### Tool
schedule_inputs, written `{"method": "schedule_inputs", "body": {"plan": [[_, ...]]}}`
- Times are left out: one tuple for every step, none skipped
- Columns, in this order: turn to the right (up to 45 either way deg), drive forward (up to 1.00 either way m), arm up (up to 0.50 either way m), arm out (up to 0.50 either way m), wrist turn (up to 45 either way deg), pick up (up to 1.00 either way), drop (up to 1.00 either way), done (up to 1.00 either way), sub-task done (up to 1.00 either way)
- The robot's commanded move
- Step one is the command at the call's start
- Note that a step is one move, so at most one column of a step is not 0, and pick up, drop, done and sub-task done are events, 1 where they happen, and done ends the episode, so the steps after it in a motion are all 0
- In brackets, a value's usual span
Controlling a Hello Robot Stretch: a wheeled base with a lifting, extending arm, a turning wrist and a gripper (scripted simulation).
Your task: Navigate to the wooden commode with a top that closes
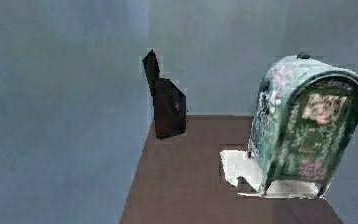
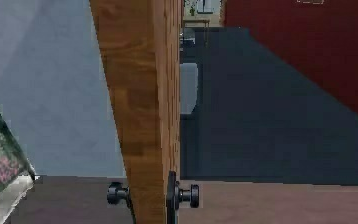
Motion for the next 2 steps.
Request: {"method": "schedule_inputs", "body": {"plan": [[0.0, 1.0, 0.0, 0.0, 0.0, 0.0, 0.0, 0.0, 0.0], [0.0, 0.2, 0.0, 0.0, 0.0, 0.0, 0.0, 0.0, 0.0]]}}
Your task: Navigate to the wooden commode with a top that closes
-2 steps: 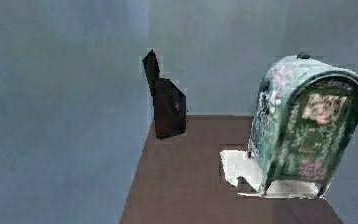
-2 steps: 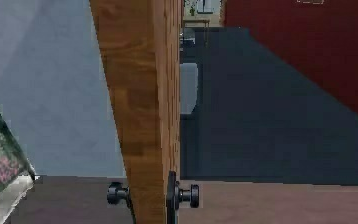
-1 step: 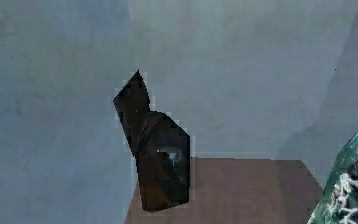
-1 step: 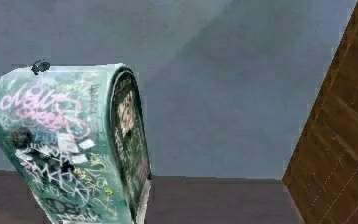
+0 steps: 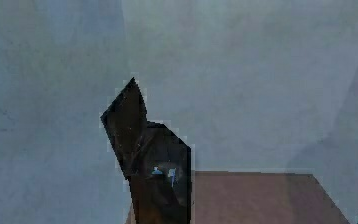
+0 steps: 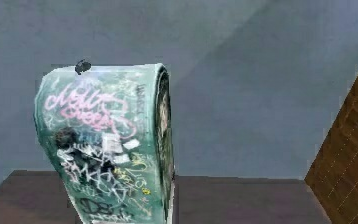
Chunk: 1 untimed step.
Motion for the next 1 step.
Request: {"method": "schedule_inputs", "body": {"plan": [[0.0, 0.0, 0.0, 0.0, 0.0, 0.0, 0.0, 1.0, 0.0]]}}
